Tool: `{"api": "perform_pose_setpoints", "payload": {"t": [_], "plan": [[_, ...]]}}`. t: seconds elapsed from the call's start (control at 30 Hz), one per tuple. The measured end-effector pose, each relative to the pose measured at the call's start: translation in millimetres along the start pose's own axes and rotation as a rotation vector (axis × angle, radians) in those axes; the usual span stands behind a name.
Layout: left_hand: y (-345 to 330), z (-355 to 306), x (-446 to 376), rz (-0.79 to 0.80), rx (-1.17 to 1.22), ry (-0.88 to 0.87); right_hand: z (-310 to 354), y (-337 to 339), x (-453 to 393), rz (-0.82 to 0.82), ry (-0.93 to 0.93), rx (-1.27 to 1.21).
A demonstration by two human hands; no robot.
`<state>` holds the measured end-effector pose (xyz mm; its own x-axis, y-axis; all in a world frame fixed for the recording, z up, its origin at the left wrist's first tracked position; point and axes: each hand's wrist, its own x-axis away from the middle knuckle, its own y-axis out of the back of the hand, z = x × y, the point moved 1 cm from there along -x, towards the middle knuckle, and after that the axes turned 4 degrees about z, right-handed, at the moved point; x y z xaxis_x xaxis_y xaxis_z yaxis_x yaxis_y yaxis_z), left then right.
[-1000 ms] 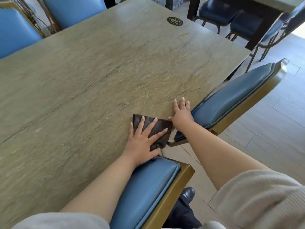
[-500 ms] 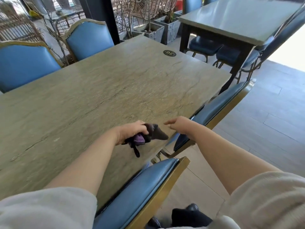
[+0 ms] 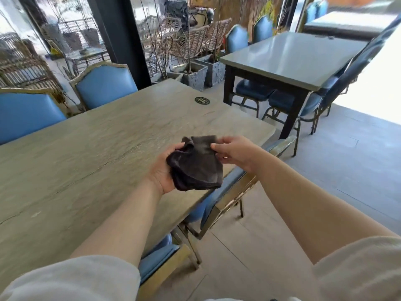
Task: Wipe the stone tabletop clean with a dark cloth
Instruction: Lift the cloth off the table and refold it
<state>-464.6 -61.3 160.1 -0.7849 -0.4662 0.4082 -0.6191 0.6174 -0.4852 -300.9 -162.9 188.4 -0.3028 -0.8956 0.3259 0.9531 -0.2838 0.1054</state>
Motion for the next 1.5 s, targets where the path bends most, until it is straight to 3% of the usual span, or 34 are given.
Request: {"api": "perform_pose_setpoints", "payload": {"t": [0.3,0.43,0.53,0.73,1.1,1.27,1.5], "plan": [[-120,13,-83,0.098,0.154,-0.075,21,154,-10,-0.235,0.107,0.216],[-159,12,-115,-0.046,-0.061,-0.069,16,205,-22,-0.292,0.119,0.180],[-181,12,-144,-0.105,-0.053,-0.038,9,238,-37,-0.320,0.080,0.078],[-202,10,-211,-0.124,0.094,-0.038,-21,288,-84,-0.054,0.069,-0.076],[-180,7,-343,-0.298,-0.018,0.138,-30,358,-220,-0.074,0.147,0.411],[-169,23,-392,-0.404,-0.101,0.175,-46,369,-274,0.016,0.096,0.659],[-158,46,-430,-0.607,-0.079,0.098,-84,368,-316,0.292,0.044,0.900]]}}
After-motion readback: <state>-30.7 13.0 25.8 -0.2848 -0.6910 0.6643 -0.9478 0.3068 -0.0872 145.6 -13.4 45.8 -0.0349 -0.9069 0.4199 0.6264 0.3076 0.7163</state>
